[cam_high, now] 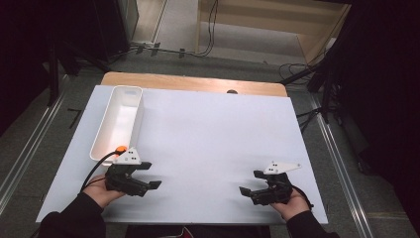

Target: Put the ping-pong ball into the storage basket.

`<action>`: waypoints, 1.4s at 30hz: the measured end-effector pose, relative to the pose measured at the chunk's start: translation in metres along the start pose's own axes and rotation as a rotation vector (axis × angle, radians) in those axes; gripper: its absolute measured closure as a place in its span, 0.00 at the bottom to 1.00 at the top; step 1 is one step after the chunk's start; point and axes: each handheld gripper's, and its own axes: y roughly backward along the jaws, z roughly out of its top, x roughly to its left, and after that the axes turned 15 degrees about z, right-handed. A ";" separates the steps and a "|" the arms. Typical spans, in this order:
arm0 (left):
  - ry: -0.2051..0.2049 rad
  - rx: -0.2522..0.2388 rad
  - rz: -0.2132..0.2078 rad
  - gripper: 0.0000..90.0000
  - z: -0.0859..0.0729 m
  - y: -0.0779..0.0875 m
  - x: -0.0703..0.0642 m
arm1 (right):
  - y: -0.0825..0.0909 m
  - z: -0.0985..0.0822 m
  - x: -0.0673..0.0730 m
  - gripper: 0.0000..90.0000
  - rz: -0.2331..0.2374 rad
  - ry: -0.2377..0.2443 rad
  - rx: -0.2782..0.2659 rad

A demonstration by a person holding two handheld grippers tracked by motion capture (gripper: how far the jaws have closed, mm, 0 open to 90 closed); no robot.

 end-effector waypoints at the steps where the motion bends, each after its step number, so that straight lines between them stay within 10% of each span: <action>1: -0.006 0.003 0.000 0.27 -0.001 0.000 0.000 | 0.000 0.000 0.000 0.15 0.000 -0.001 0.000; 42: -0.025 0.015 -0.001 0.27 -0.006 0.002 0.000 | -0.001 0.000 0.000 0.15 -0.001 0.001 0.011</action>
